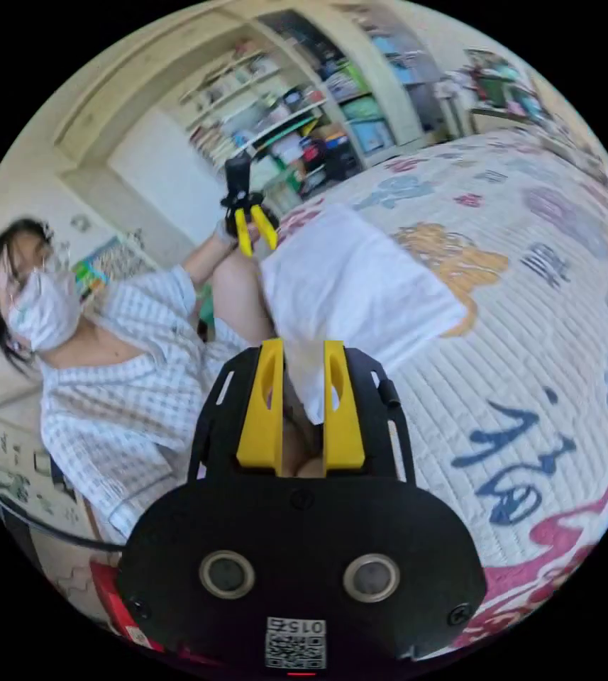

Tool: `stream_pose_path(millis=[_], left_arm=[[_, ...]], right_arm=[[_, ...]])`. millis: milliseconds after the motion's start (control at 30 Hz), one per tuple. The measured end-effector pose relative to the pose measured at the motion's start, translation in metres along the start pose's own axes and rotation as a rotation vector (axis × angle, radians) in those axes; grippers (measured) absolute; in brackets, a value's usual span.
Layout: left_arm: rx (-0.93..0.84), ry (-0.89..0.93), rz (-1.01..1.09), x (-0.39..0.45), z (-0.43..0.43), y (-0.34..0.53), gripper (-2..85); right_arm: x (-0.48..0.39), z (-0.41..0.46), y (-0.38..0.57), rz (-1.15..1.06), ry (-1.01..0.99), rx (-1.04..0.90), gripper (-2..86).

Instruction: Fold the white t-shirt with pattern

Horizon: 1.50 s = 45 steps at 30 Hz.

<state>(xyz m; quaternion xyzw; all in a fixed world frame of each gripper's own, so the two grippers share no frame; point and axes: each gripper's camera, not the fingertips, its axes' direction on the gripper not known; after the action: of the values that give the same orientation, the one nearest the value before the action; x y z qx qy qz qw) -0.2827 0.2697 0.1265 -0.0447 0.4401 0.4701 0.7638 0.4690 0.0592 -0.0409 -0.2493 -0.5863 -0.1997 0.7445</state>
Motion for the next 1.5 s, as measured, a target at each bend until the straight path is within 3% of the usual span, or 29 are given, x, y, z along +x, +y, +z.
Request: stream_pose_path(millis=[67,133,233,533,733,1000,1167,1300,1367,1433,1500], left_arm=[[0.121,0.02,-0.212,-0.048,-0.03,0.02,12.2],[0.146,-0.034,-0.336,-0.075,-0.04,0.034,13.5],[0.203,0.075,-0.415,-0.107,-0.042,0.039,13.5],[0.057,-0.003,-0.397,-0.137,-0.013,-0.013,12.4],[0.116,0.166,-0.404,-0.162,-0.01,-0.026,6.3],[0.17,0.359,-0.228,-0.143,0.088,-0.162,5.8],[0.222,0.605,-0.248,-0.144,0.22,-0.273,5.7],[0.218,0.635,-0.299,-0.152,0.3,-0.322,5.8],[0.208,0.562,-0.34,-0.164,0.336,-0.337,5.9],[0.182,0.502,-0.366,-0.175,0.349,-0.339,5.9],[0.156,0.552,-0.361,-0.182,0.35,-0.337,5.7]], right_arm=[[0.031,-0.022,0.016,0.159,-0.021,0.1,9.6],[0.045,-0.025,0.02,0.228,-0.022,0.081,10.6],[0.051,-0.026,0.011,0.241,-0.055,0.096,10.4],[0.059,-0.007,-0.044,0.244,-0.104,0.038,6.7],[0.062,-0.048,-0.048,0.259,-0.148,0.056,2.3],[0.026,-0.223,-0.002,0.416,0.241,0.165,1.2],[0.028,-0.325,0.027,0.734,0.544,0.175,1.5],[0.056,-0.35,0.037,0.923,0.711,0.14,2.1],[0.087,-0.344,0.044,1.015,0.758,0.116,3.0],[0.106,-0.331,0.046,1.045,0.782,0.037,4.2],[0.111,-0.329,0.052,1.082,0.861,0.0,4.8]])
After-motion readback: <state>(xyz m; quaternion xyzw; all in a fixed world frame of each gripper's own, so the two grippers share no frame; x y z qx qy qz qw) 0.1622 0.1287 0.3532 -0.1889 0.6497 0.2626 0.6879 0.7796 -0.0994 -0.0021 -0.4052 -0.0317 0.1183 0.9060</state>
